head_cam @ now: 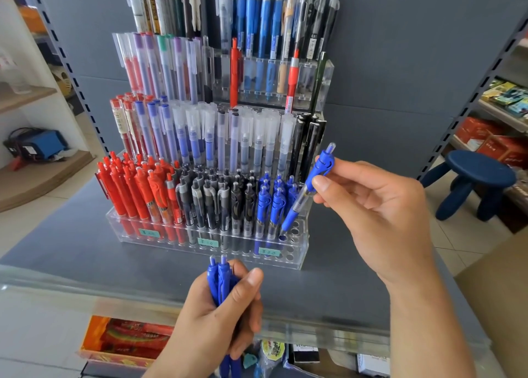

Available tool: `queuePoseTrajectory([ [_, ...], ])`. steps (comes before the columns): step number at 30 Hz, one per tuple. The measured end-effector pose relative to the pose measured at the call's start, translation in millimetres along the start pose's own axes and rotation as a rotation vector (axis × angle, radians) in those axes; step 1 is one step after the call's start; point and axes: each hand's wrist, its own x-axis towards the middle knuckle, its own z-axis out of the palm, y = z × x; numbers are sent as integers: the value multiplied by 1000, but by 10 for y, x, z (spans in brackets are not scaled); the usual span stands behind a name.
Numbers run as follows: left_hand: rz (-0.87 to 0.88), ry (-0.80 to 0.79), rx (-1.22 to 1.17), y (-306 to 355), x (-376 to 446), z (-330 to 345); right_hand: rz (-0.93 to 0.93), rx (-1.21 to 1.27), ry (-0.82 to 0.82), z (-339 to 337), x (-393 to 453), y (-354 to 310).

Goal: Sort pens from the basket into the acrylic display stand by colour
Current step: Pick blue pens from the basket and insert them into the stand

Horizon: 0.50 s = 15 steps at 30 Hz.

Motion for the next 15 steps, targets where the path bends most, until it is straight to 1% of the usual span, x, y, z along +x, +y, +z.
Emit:
queuePoseTrajectory([
  [7, 0, 7, 15, -8, -1, -5, 10, -107, -47, 28, -2, 42],
  [15, 4, 4, 31, -13, 2, -12, 66, -151, -105, 27, 3, 47],
])
